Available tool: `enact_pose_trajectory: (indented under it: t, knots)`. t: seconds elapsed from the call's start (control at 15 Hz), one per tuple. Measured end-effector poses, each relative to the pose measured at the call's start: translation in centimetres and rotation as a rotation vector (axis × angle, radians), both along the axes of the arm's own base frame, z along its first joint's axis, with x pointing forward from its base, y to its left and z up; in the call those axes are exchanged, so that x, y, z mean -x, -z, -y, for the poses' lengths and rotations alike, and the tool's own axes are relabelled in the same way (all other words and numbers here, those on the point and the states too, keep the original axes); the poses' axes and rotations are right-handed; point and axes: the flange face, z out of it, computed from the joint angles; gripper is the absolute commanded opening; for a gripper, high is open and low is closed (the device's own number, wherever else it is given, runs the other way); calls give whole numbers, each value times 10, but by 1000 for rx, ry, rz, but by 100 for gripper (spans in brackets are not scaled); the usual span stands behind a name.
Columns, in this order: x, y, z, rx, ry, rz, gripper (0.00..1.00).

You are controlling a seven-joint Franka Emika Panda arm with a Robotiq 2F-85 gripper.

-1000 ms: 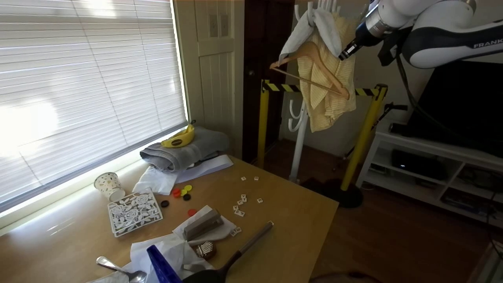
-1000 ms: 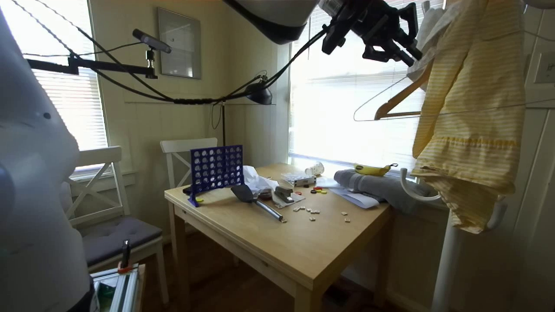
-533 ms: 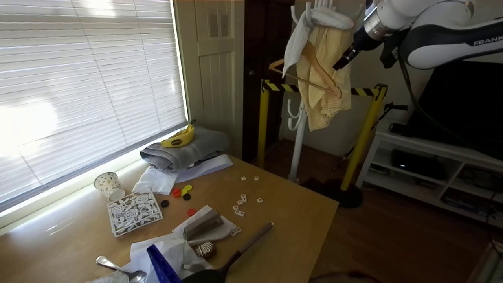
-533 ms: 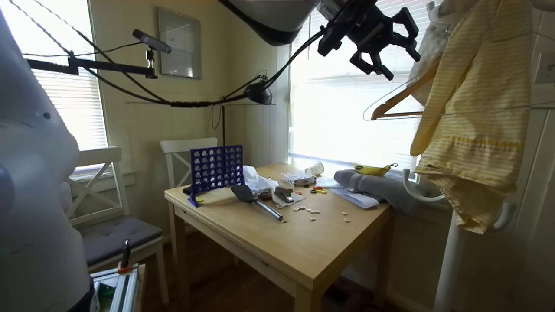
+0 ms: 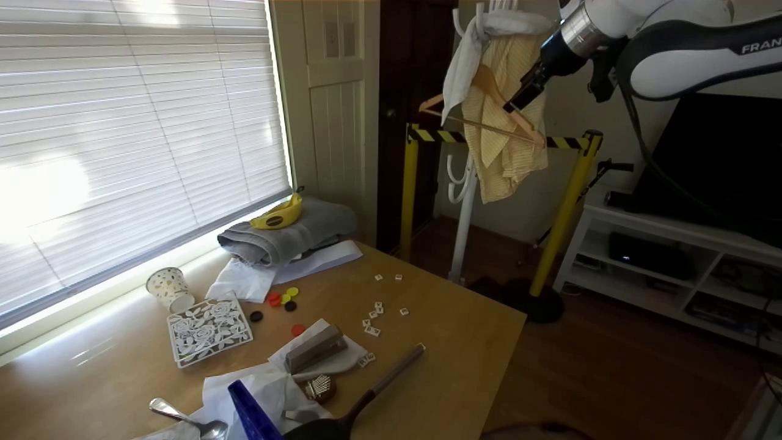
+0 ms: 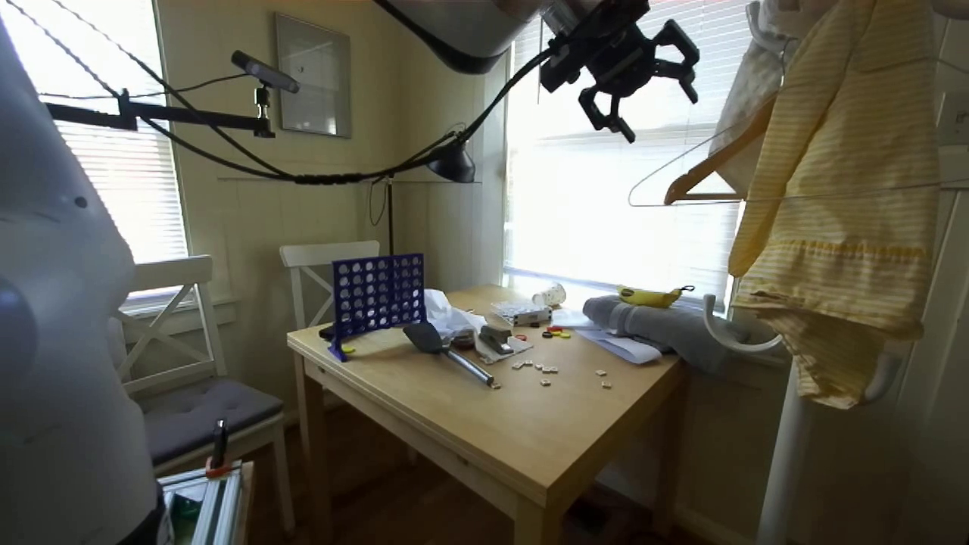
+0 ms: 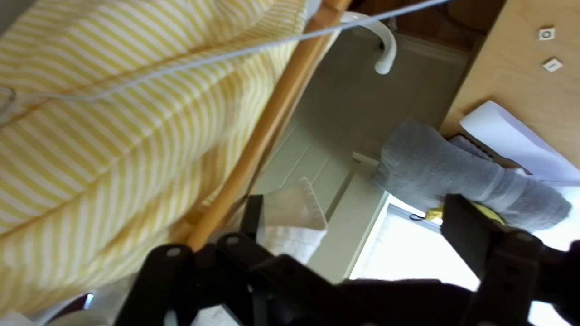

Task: Hang the white towel on the stand

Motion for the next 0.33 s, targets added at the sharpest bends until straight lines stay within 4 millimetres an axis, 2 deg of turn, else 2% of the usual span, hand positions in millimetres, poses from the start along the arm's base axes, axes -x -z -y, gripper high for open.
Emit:
enact_pose_trajectory:
  t: [0.33]
  knots:
    - [11, -5, -58, -4, -202, -25, 100]
